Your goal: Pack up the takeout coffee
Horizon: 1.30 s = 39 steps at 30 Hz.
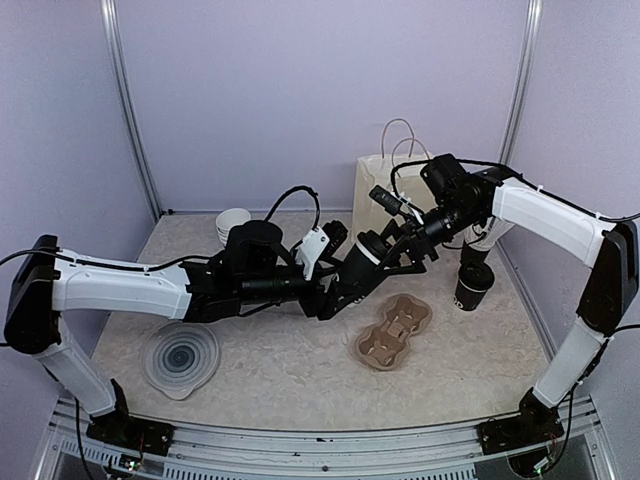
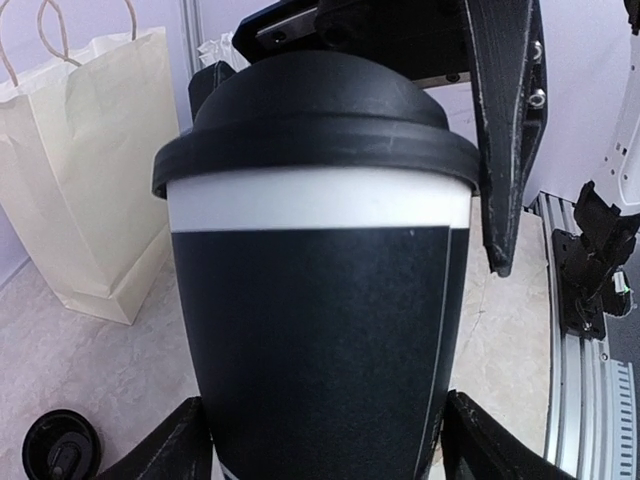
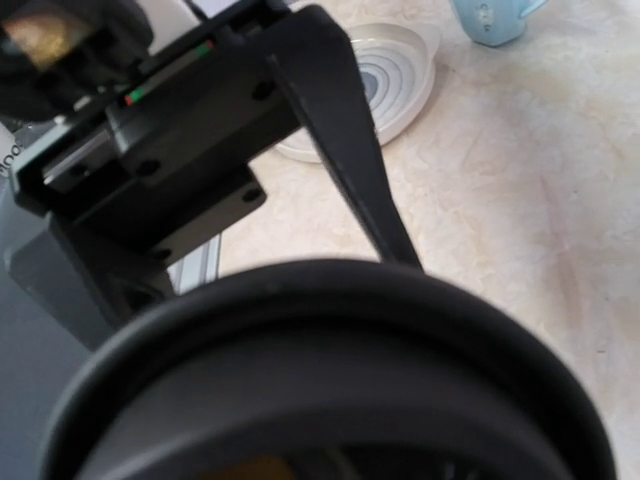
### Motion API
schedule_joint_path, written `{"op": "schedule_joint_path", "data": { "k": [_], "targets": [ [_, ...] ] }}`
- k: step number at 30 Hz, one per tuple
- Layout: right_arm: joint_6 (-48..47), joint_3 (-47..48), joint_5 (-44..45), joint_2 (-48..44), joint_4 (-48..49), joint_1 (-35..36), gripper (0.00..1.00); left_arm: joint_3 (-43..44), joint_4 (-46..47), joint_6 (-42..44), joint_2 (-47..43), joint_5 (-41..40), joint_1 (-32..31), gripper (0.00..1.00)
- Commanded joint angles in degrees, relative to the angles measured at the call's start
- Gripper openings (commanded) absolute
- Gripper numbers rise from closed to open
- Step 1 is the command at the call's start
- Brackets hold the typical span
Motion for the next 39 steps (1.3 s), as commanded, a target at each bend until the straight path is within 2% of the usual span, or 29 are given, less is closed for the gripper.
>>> {"op": "schedule_joint_path", "data": {
  "k": [1,4,8,12,14,16,20,22,24,28,34,37,39],
  "targets": [
    [0.6,0.0,2.1,-2.2,1.4,-1.3,0.81,1.5,-0.4,-0.7,0.9,-3.3,-0.4,0.96],
    [1.6,-0.3,4.8,-3.6,2.6,-4.1,0.79,0.6,-0.7,-0.6,0.2,-4.6,-0.5,0.99],
    [2.0,-2.6,9.8,-7.1,3.6,-9.5,0.8,-1.7,-1.5,-0.5,-2.9,-11.5,-0.8,0.99],
    [-0.2,-8.4,17.0,-12.6,2.8,-13.8,0.79,-6.1,2.5,-0.6,-7.4,-26.1,-0.9,0.99],
    [-2.0,-12.8,20.7,-17.0,2.9,-15.6,0.8,-7.0,3.6,-5.8,-8.9,-31.5,0.1,0.99],
    [-3.4,-17.1,25.1,-20.3,2.9,-17.4,0.81,-7.1,2.8,-8.9,-10.1,-27.8,2.0,0.99],
    [-7.3,-23.6,31.7,-24.4,1.0,-22.0,0.81,-3.3,-2.9,-13.2,-9.2,-9.1,6.3,0.99],
    [-9.2,-26.5,34.4,-25.6,0.3,-24.0,0.81,1.3,-9.1,-15.9,-6.5,-6.5,7.2,0.99],
    [-10.4,-29.0,36.7,-26.1,0.0,-25.9,0.81,2.7,-10.5,-15.8,-4.8,-8.7,6.5,0.99],
    [-11.2,-32.8,40.5,-25.9,0.7,-28.8,0.8,0.1,-6.1,-14.3,-5.7,-12.9,5.2,0.99],
    [-11.6,-34.6,44.0,-25.1,2.8,-31.4,0.81,0.9,-7.0,-16.0,-6.5,-17.2,4.3,0.99],
    [-11.3,-35.1,43.0,-23.5,2.8,-31.4,0.82,0.4,-6.8,-17.0,-7.4,-23.8,3.8,0.99],
    [-10.9,-35.2,41.8,-22.5,2.6,-31.4,0.82,2.1,-10.5,-21.1,-7.0,-30.2,4.0,0.99]
  ]
}}
